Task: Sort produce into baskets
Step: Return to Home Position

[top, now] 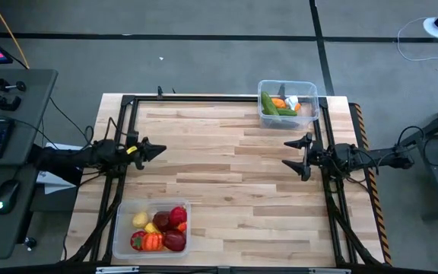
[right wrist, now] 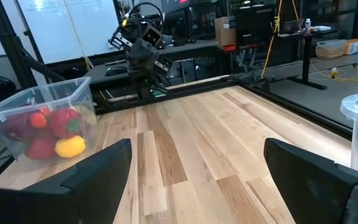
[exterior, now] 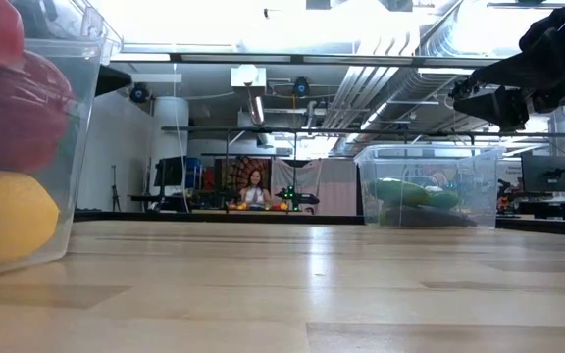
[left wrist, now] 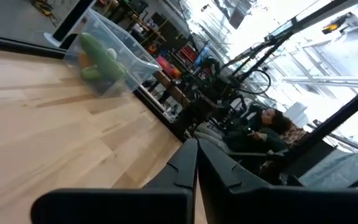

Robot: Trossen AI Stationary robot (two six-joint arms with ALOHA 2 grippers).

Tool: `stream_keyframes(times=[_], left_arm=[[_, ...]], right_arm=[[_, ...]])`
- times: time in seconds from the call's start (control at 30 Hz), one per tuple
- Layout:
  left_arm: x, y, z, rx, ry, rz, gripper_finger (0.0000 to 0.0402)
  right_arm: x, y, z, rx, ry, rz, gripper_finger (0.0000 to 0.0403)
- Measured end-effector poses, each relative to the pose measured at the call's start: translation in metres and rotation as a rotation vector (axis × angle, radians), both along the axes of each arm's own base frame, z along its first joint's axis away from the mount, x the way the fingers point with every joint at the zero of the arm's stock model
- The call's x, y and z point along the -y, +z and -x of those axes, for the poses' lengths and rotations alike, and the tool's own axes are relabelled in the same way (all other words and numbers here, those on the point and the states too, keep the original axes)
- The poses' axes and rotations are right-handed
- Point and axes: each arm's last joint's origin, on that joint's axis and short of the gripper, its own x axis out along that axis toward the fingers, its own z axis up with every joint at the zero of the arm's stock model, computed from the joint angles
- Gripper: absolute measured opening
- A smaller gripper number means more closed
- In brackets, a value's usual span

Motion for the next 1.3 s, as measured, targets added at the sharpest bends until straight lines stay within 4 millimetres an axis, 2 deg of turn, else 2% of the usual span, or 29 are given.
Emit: stream_keyframes(times=[0.5, 0.73, 0.87, 0.97, 1.3], left_arm=[[0.0026, 0.0000, -0.0001, -0.001, -0.030, -0.005, 0.0001], [0.0056, -0.0007, -0.0004, -0.082, -0.061, -0.407, 0.0001], [0.0068, -0.0008, -0.0003, -0.102, -0.066, -0.535, 0.0001], [0.0066, -0.0007, -0.0003, -0.109, -0.062, -0.573, 0.0001], [0.0066, -0.0004, -0.0003, -0.099, -0.063, -0.536, 0.0001]], right_arm=[[0.0000, -0.0001, 0.0000, 0.000, 0.000, 0.000, 0.0357], [0.0000, -0.0003, -0.0001, -0.001, 0.000, 0.000, 0.0357], [0.0000, -0.0003, -0.0001, -0.001, 0.000, 0.000, 0.0357], [0.0000, -0.0003, -0.0001, -0.001, 0.000, 0.000, 0.0357], [0.0000, -0.0004, 0.0000, -0.002, 0.000, 0.000, 0.0358]])
